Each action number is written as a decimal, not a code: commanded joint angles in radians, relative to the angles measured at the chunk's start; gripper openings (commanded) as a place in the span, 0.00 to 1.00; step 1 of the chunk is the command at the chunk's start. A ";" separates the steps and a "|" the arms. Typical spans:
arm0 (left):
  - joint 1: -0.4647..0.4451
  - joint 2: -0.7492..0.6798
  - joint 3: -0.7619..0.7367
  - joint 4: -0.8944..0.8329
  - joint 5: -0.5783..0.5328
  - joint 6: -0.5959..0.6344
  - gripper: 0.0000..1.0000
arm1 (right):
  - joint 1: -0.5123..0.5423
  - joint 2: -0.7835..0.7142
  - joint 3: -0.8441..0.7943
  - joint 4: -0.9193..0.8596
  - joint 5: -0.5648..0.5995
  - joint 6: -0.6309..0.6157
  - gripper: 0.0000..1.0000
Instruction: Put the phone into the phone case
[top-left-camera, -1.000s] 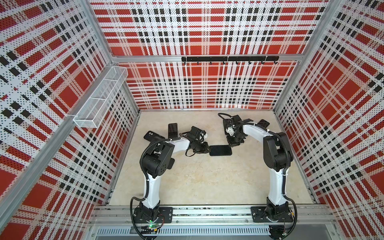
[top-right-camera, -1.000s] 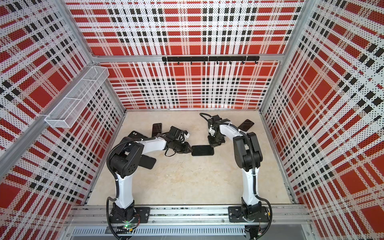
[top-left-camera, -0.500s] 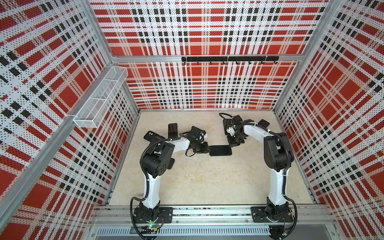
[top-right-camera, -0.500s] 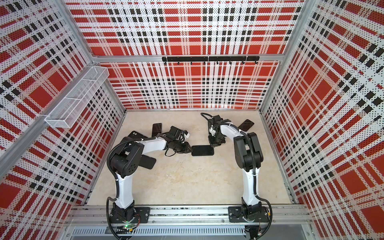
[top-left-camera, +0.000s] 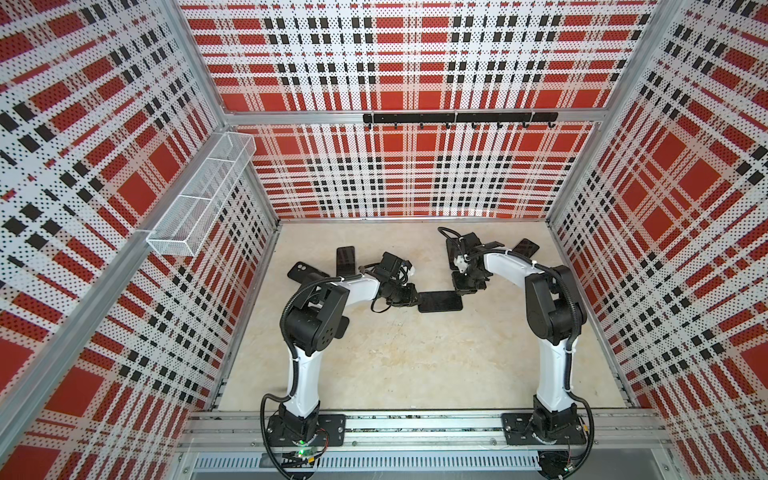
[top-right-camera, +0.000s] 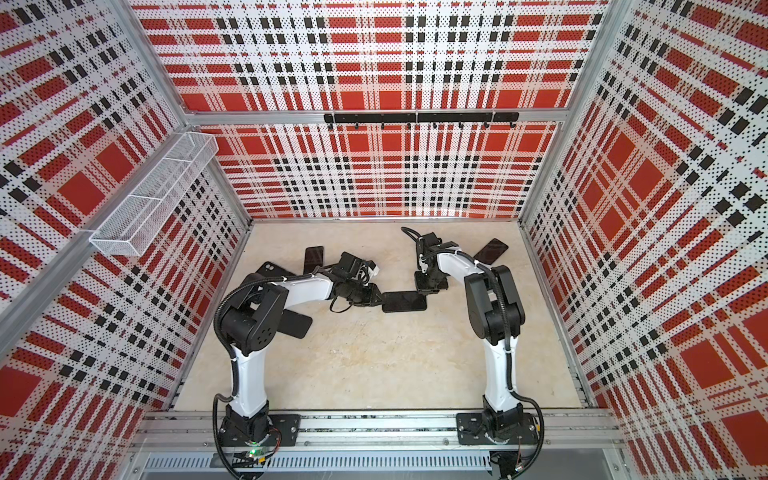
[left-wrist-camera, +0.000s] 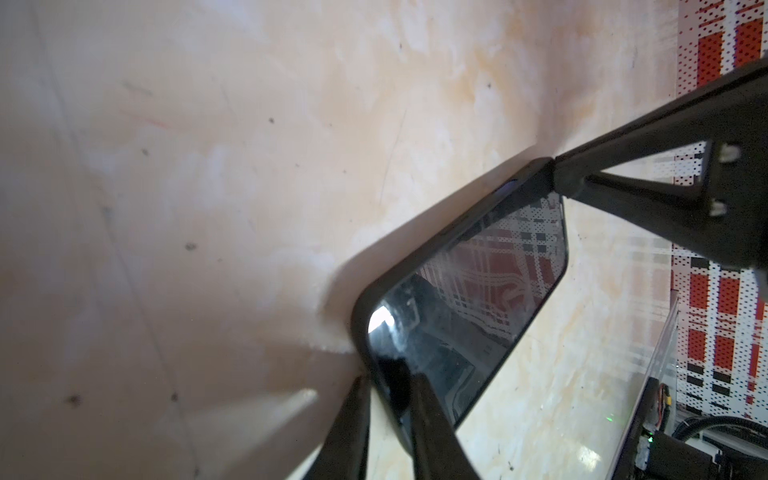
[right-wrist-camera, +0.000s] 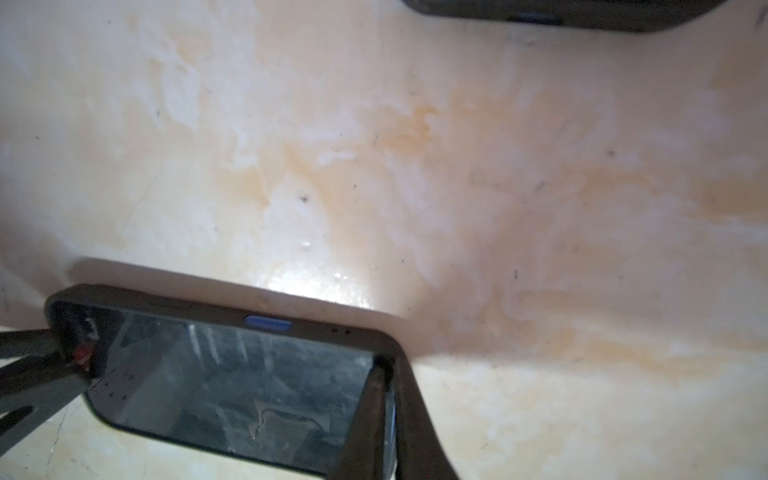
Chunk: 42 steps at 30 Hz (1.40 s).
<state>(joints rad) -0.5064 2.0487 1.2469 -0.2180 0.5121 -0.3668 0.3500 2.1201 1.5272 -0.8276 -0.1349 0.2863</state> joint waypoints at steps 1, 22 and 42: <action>-0.005 0.036 -0.001 -0.058 -0.044 0.004 0.23 | 0.083 0.278 -0.126 0.030 -0.085 0.018 0.09; -0.008 0.031 0.008 -0.083 -0.089 0.021 0.23 | 0.027 -0.019 0.012 -0.101 -0.001 -0.052 0.36; -0.012 -0.033 0.017 -0.100 -0.144 0.045 0.32 | -0.029 -0.176 -0.015 0.040 0.028 -0.061 0.19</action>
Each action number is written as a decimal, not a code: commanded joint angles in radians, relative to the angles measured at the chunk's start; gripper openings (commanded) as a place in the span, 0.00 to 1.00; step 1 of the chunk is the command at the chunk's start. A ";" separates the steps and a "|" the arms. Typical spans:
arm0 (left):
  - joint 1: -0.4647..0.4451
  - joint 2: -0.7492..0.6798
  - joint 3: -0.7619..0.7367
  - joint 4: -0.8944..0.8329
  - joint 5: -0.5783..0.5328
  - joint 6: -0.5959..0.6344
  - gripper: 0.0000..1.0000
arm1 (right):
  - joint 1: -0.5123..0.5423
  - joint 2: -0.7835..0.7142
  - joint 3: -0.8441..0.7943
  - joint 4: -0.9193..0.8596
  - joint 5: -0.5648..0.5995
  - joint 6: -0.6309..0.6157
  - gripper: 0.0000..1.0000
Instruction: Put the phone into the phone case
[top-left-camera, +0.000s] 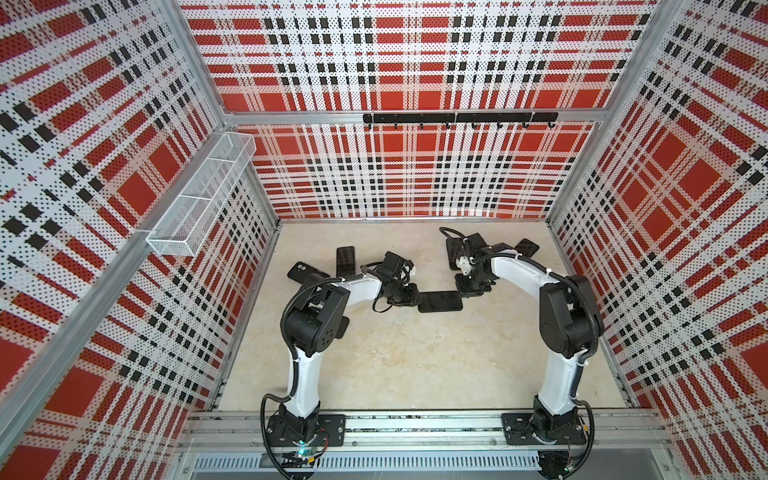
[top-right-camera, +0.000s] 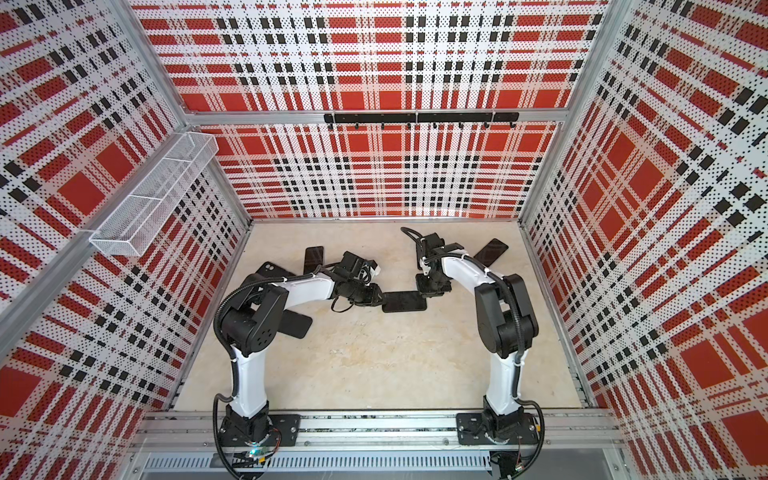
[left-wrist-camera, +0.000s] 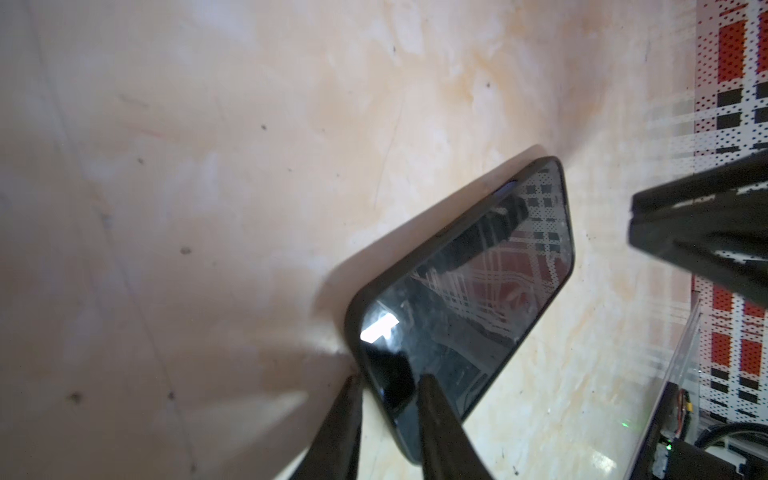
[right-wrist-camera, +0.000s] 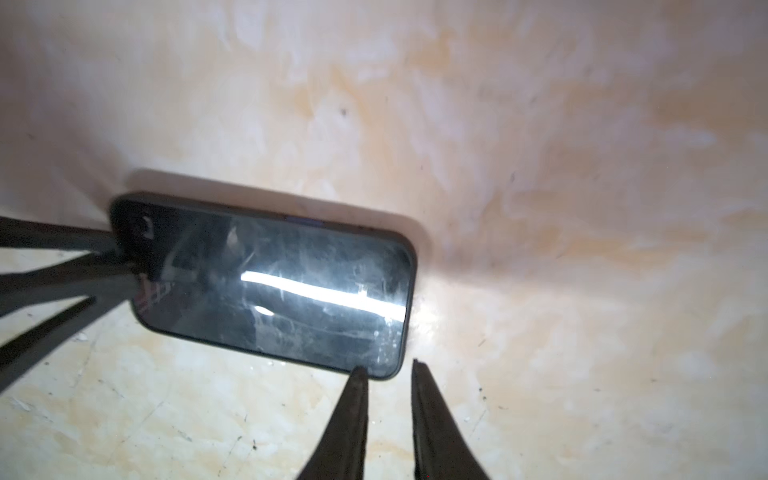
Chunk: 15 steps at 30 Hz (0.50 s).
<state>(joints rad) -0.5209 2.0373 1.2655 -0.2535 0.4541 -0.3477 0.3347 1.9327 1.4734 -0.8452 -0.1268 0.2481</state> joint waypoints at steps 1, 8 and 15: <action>0.004 -0.032 0.000 -0.071 -0.099 0.031 0.33 | -0.013 0.037 0.062 0.063 0.020 -0.032 0.18; 0.019 -0.145 -0.004 -0.087 -0.186 0.065 0.44 | -0.013 0.175 0.155 0.106 0.009 -0.049 0.12; 0.034 -0.196 -0.008 -0.086 -0.193 0.064 0.47 | -0.002 0.201 0.129 0.097 0.008 -0.064 0.12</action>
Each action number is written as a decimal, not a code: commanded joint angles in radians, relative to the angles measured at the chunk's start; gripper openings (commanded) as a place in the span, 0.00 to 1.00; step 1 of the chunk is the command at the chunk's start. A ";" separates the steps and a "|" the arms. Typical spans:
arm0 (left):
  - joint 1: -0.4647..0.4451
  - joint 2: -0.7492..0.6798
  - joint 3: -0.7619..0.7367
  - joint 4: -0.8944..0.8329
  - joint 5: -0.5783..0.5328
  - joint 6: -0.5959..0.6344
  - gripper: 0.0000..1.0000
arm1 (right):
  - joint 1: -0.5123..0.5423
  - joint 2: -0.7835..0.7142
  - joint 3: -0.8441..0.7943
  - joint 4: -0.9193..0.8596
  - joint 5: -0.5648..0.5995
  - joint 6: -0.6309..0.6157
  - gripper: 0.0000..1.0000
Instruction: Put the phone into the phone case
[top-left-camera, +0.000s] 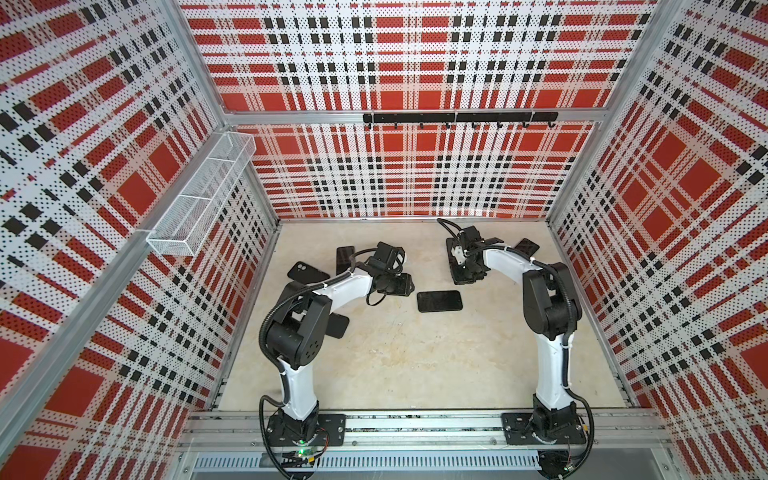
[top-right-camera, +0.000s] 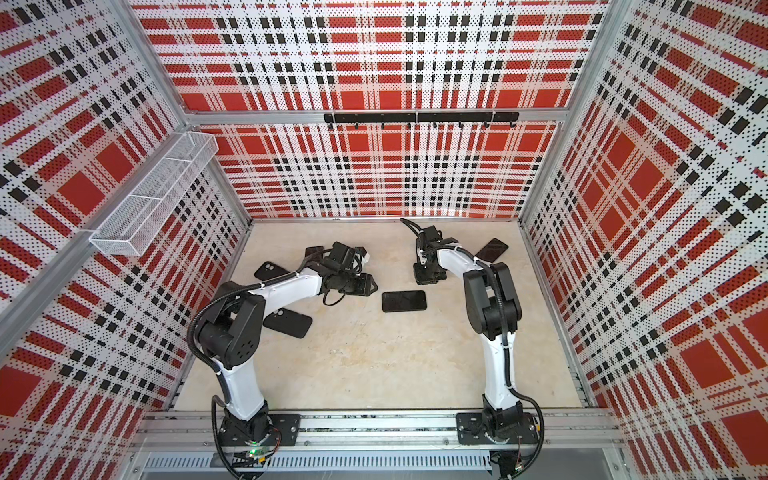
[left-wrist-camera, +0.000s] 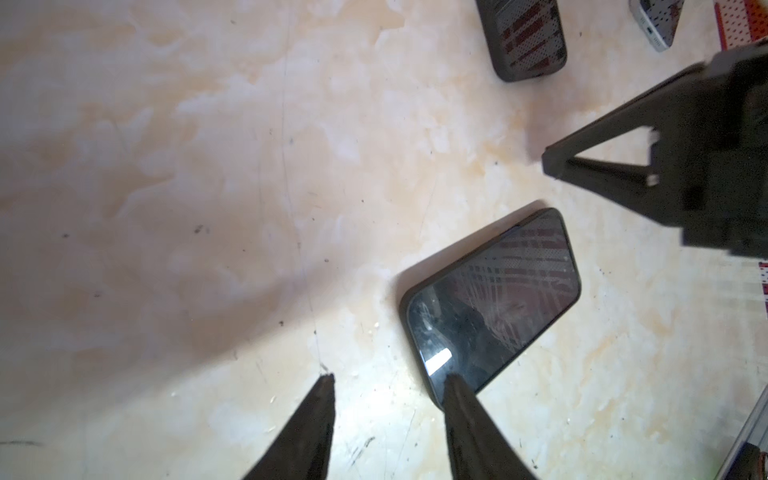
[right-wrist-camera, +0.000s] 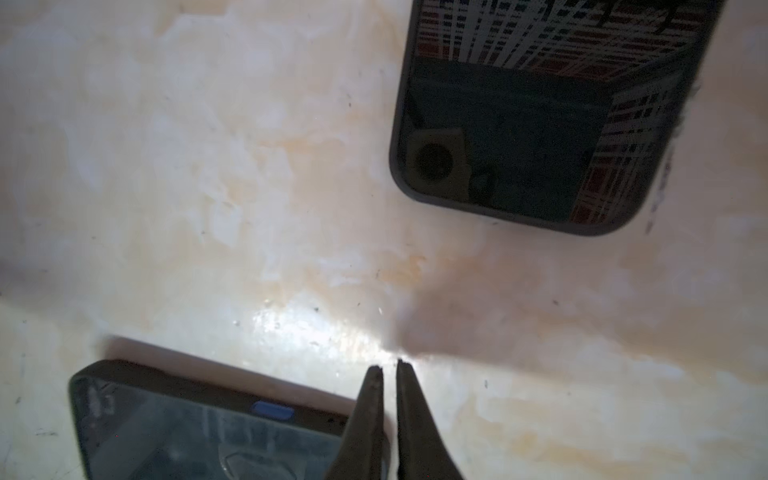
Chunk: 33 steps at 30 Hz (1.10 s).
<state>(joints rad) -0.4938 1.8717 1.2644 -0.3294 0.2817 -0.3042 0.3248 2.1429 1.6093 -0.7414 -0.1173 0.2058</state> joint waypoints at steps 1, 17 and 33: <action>0.007 -0.035 -0.007 -0.012 -0.022 0.020 0.47 | 0.010 -0.022 -0.029 0.000 -0.001 -0.025 0.12; 0.068 -0.086 -0.003 -0.015 -0.022 0.017 0.48 | 0.193 -0.326 -0.379 0.018 -0.091 0.056 0.17; 0.233 -0.141 -0.012 -0.003 -0.031 0.008 0.48 | 0.449 -0.256 -0.141 -0.202 0.227 0.443 1.00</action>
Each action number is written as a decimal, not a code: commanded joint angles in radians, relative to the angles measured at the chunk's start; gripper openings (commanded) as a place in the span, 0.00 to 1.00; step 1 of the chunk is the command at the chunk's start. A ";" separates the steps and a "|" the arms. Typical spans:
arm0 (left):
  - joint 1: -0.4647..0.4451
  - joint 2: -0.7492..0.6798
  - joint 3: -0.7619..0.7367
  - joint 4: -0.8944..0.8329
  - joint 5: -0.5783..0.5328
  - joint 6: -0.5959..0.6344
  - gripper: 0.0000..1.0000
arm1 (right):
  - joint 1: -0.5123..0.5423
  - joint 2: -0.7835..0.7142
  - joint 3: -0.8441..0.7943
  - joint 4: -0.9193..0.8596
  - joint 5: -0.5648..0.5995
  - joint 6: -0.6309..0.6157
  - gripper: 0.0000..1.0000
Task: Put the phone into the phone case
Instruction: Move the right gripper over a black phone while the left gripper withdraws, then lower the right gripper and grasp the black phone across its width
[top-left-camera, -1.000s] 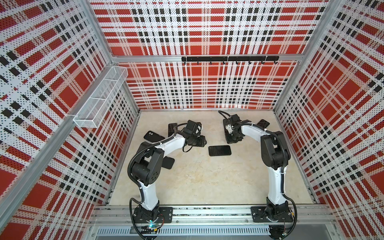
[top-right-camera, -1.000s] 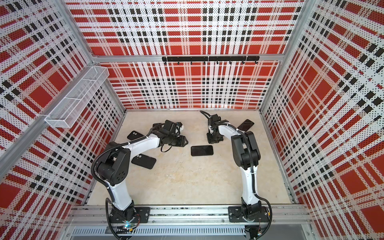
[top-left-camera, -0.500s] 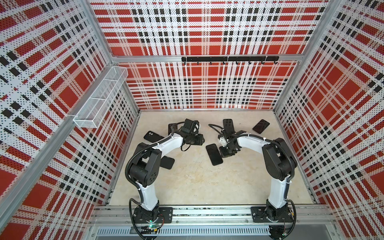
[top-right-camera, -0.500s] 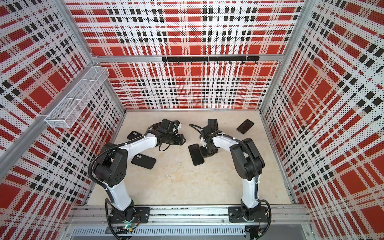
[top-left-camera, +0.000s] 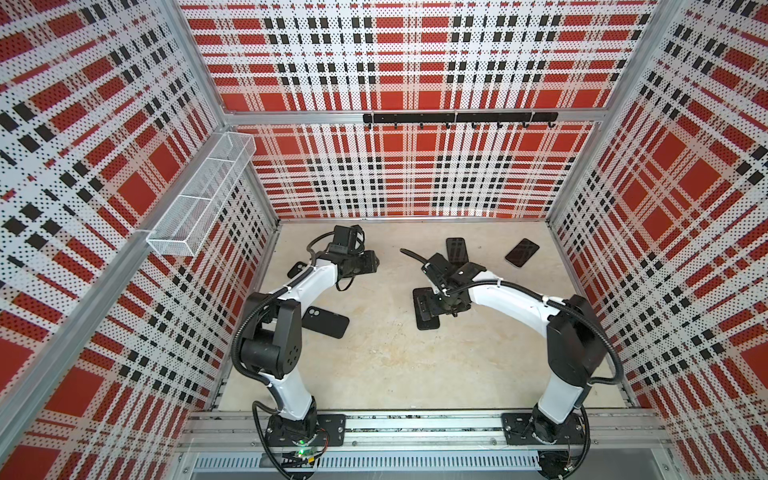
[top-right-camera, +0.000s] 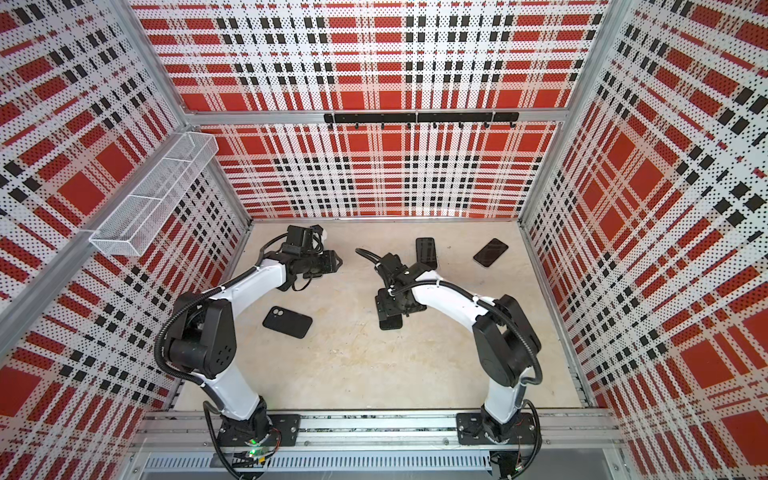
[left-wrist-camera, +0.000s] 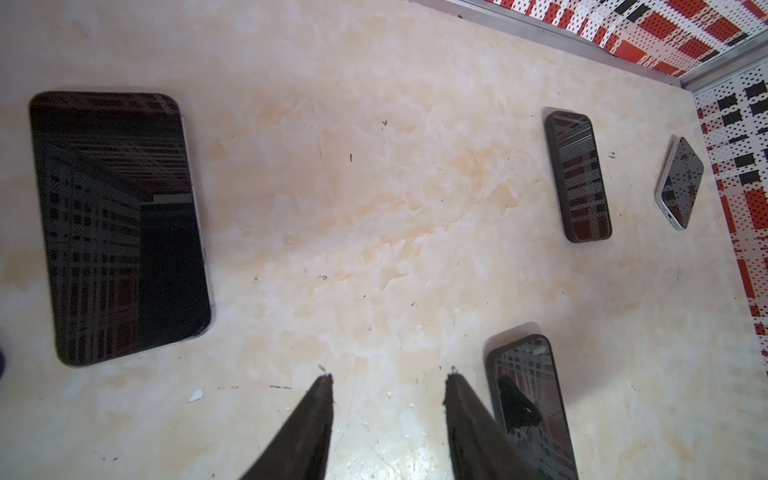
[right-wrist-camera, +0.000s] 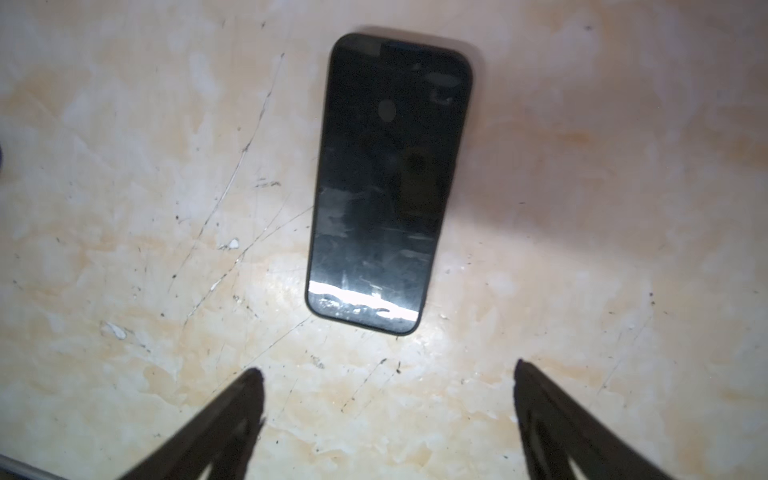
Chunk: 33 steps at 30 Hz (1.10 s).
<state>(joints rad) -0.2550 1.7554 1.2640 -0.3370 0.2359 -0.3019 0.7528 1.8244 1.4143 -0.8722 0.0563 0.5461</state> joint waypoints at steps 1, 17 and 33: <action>-0.005 -0.023 -0.012 0.007 0.019 0.005 0.48 | 0.023 0.085 0.069 -0.082 0.057 0.111 1.00; -0.004 -0.027 -0.012 0.010 0.052 0.001 0.47 | 0.025 0.295 0.159 -0.131 -0.031 0.128 1.00; -0.002 -0.028 -0.014 0.011 0.059 0.000 0.47 | 0.000 0.317 0.134 -0.072 0.022 0.131 0.82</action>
<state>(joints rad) -0.2584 1.7554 1.2621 -0.3370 0.2821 -0.3065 0.7666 2.1132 1.5642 -0.9745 0.0288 0.6575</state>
